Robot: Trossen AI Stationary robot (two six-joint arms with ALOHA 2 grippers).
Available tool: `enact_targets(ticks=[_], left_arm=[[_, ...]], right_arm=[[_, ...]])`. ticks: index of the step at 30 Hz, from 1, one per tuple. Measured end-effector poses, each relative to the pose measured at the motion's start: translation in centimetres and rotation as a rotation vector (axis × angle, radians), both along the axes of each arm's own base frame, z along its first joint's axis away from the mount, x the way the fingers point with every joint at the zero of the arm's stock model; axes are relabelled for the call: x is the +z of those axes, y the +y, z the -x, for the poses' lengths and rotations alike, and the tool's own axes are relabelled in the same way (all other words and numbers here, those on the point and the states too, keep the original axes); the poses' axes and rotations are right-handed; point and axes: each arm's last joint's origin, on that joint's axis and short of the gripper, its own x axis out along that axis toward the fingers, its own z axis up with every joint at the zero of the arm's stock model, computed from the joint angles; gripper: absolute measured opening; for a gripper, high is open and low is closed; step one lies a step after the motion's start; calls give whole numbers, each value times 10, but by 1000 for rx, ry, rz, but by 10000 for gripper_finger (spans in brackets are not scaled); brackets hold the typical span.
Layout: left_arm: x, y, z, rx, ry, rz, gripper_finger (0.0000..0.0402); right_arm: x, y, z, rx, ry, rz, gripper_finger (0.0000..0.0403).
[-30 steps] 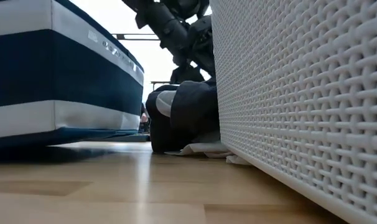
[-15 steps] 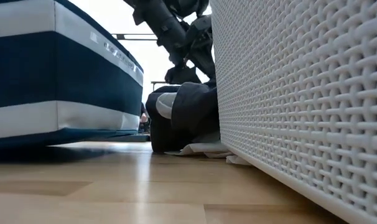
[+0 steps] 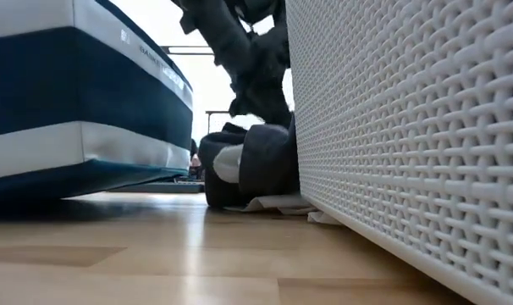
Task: Sort clothes
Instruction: Put the gray shorts into the white laundry bin
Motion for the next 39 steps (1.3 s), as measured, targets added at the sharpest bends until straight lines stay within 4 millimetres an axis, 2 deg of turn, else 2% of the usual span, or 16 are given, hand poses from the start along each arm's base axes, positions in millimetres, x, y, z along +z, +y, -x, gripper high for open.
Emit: enact_targets(ticks=[2,4,8,11,18,21,25,27,30,34,39], left_arm=[[19,0,5,-8,-53,-26,21],[46,0,10,-25,-127,-62,13],[113,3,25,-73,-352,-153,11],[154,4,38,-89,-512,-239,11],[226,4,63,-82,-877,-408,11],[256,-1,68,-176,-1139,-388,11],[296,-14,80,-365,-1576,-236,11],[306,-20,81,-401,-1709,-134,11],[309,-32,67,-521,-1821,0,11],[304,-52,30,-633,-1814,109,11],[292,-72,-13,-648,-1807,197,10]], right_arm=[[0,0,0,0,0,0,0],[0,0,0,0,0,0,0],[0,0,0,0,0,0,0],[0,0,0,0,-2,0,0],[0,0,0,0,0,0,0],[0,0,0,0,0,0,0],[0,0,0,0,0,0,0],[0,0,0,0,1,0,0],[0,0,0,0,1,0,0],[0,0,0,0,1,0,0],[0,0,0,1,1,0,0]])
